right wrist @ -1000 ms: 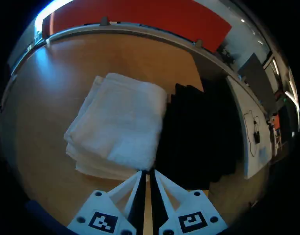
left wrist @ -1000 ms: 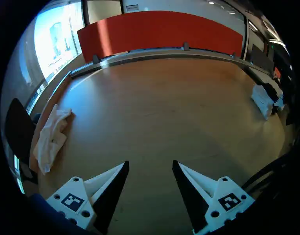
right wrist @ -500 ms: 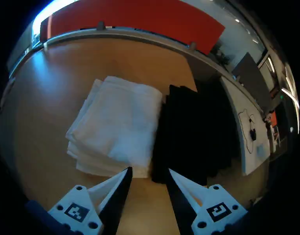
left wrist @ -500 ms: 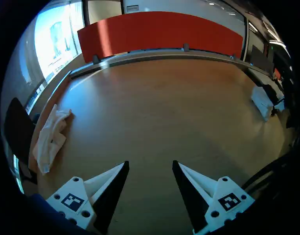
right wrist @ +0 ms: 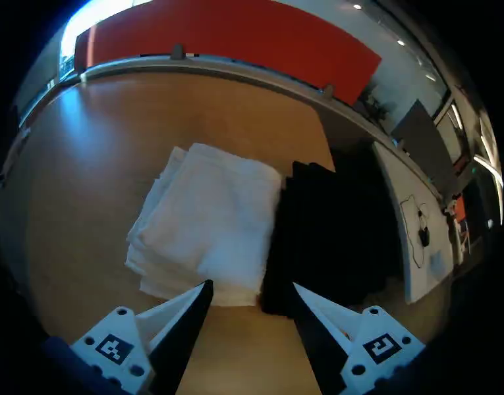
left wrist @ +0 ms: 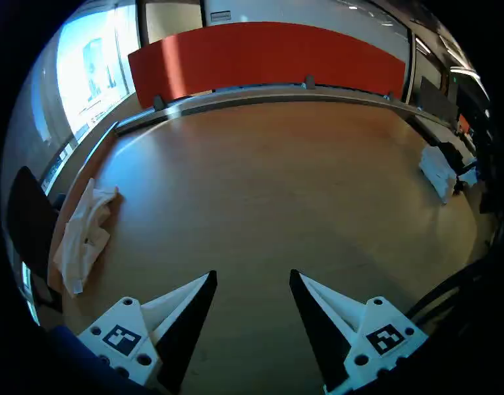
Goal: Fold towel
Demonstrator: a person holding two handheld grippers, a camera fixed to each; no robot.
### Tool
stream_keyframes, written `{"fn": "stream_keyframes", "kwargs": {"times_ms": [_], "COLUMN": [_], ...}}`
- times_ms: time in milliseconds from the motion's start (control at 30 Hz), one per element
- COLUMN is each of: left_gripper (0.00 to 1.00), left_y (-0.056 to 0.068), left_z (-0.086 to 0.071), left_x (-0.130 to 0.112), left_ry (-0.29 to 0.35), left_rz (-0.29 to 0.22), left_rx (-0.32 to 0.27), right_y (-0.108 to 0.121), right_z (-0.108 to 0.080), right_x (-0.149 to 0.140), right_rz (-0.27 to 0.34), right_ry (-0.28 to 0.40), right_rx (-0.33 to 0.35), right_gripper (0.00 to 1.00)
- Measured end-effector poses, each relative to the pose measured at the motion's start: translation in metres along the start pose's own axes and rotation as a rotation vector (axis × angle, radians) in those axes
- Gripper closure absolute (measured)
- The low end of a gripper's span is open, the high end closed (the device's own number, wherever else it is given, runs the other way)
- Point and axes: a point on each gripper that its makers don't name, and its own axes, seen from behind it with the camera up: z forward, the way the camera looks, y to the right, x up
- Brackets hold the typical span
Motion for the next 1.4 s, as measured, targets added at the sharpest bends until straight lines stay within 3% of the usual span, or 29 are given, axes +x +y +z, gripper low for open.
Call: {"fn": "stream_keyframes", "kwargs": {"times_ms": [400,1067,1400], "left_gripper": [0.19,0.19,0.19], "left_y": [-0.006,-0.011,-0.015], "left_z": [-0.003,-0.008,-0.009], "left_x": [0.007,0.024,0.043], "left_ry": [0.019,0.063,0.124], "left_rz": [-0.004,-0.009,-0.007], "left_rx": [0.003,0.013,0.023], "right_y": [-0.013,-0.029,-0.041], "right_z": [-0.026,-0.093,-0.105], "right_x": [0.044,0.131,0.151], "right_rz": [0.081,0.237,0.268], "right_ry": [0.171,0.59,0.667], "right_rx": [-0.003,-0.085,-0.073], "right_gripper": [0.17,0.17,0.12]}}
